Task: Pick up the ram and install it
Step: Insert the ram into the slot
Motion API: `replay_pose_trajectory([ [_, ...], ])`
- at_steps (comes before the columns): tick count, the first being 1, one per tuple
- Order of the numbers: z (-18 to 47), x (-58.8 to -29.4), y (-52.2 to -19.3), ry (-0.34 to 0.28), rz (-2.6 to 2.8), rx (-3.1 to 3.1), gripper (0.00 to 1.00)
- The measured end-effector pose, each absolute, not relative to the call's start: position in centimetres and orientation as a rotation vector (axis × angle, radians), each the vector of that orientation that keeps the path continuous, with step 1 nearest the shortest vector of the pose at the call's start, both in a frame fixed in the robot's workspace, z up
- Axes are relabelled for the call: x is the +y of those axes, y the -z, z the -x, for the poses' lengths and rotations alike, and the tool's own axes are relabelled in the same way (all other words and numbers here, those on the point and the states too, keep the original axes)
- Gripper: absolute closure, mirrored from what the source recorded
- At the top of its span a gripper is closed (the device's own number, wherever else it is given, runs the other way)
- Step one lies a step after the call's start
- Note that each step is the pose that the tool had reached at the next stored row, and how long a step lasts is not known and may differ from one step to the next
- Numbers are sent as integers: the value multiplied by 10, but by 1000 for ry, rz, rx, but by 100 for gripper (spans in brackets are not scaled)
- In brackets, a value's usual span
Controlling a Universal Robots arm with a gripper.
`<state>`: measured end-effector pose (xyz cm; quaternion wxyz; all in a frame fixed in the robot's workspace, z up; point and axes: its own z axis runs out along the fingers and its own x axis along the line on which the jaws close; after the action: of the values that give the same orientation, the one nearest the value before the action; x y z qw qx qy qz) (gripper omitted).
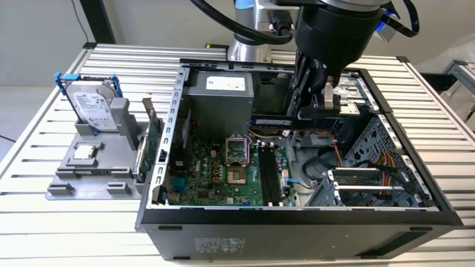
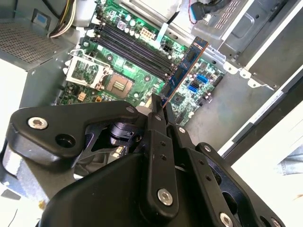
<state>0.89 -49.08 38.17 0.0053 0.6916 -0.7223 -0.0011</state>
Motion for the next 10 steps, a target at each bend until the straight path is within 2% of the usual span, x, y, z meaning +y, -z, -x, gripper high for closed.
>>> replay_pose_trajectory([
  [10,-9,-491,-382,4,-2164,-2263,100],
])
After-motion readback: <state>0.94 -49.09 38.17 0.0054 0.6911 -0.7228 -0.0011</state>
